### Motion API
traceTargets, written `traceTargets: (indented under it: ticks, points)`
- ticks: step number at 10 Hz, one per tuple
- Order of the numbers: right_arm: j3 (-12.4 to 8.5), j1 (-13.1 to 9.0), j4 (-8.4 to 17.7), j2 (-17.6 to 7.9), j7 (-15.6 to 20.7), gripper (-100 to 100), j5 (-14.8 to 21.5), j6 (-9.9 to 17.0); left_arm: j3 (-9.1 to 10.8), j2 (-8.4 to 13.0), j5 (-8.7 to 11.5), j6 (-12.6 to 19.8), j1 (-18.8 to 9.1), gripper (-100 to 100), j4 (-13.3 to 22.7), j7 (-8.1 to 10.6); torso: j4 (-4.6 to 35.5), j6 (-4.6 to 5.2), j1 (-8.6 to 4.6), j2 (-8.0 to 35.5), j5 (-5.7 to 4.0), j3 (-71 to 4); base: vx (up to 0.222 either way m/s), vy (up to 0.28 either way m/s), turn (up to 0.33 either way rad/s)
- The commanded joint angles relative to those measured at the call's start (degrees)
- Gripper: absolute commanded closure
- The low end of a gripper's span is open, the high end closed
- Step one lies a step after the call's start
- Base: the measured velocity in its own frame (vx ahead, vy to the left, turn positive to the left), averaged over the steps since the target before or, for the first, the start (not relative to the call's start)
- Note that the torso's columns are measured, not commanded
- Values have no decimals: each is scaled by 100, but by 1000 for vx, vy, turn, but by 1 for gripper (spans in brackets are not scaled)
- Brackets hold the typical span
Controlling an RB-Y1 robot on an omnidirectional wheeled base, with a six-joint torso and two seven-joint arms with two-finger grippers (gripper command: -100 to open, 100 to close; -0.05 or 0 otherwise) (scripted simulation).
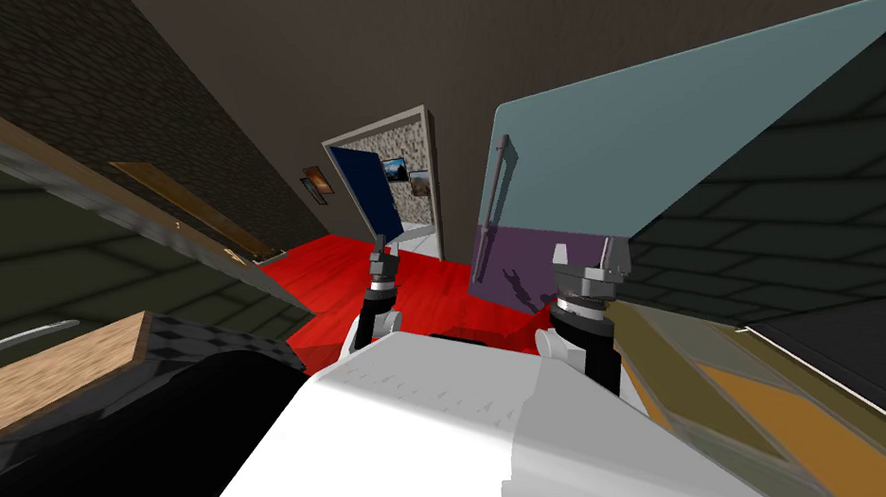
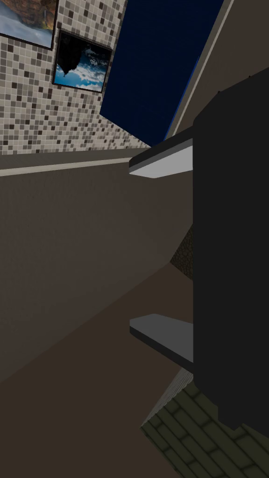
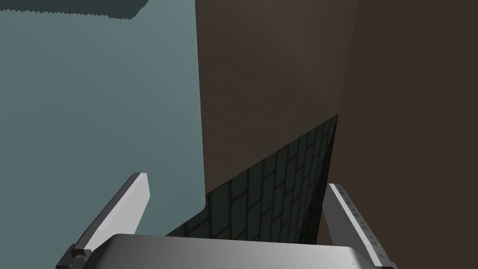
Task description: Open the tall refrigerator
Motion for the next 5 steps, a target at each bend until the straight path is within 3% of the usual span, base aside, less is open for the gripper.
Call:
traceTargets:
  ticks: [1,5]
  points:
    - [0,0,0,0,0,0,0,0,0,0,0,0,0,0,0,0,235,0,0,232,0,-467,0,0,0]
    - [0,0,-1,0,0,0,0,0,0,0,0,0,0,0,-1,0,1846,0,0,1845,0,-3692,0,0,0]
